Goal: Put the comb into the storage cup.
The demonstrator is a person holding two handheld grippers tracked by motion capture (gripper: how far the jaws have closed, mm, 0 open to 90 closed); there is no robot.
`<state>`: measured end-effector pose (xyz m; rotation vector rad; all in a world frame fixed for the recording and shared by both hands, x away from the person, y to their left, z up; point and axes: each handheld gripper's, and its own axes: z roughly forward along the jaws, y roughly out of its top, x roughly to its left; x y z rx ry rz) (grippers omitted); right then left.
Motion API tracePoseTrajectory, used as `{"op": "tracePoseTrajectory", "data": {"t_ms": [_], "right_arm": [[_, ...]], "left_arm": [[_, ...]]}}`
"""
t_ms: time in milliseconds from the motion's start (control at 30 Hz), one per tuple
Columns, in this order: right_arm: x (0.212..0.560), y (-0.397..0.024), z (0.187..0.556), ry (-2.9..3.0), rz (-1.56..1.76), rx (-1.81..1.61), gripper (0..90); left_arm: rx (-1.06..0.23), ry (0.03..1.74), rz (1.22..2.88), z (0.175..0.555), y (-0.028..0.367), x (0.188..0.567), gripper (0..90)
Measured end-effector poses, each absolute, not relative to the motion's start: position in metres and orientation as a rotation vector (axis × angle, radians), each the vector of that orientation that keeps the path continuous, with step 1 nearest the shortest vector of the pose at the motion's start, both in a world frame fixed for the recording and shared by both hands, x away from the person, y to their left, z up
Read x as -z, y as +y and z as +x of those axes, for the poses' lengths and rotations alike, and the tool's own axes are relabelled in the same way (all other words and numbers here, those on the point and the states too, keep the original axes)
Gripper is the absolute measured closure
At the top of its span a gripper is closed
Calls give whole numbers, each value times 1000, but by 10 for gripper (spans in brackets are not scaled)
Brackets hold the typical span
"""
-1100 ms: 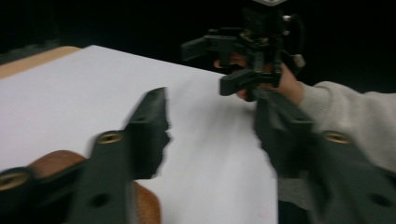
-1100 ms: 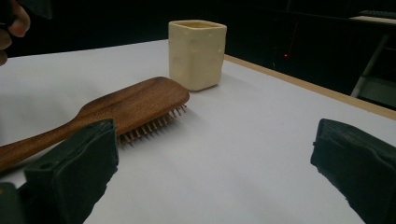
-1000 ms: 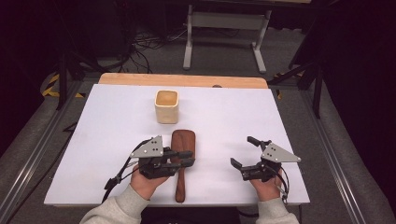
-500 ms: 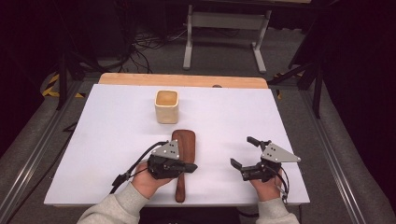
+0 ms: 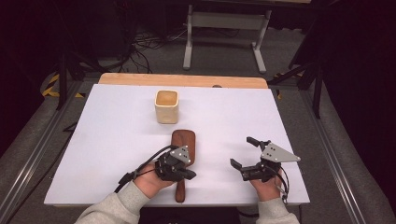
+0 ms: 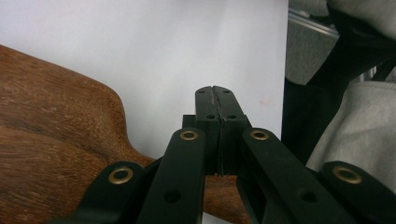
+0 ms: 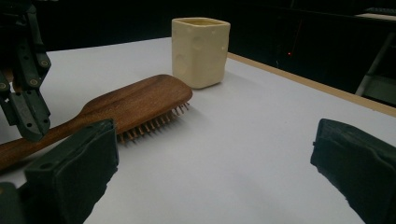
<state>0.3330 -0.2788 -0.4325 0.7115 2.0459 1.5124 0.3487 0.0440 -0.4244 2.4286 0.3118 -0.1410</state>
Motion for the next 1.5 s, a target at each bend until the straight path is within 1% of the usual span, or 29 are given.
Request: {"op": "tracePoseTrajectory", "data": {"t_ms": [500,767,933,1500], "right_arm": [[433,-278,333,2050,712,-1513,10],[433,-278,333,2052,712,-1517,12],[433,-278,333,2054,710,-1517,13],[434,-278,334,2056,716,-1519,13]], "left_arm": [[120,299,2600,347,37,430,900],[110,317,2625,346,40,430,900],[94,324,2656,346,48,430,900],[41,399,2686,352,74,432,900]]}}
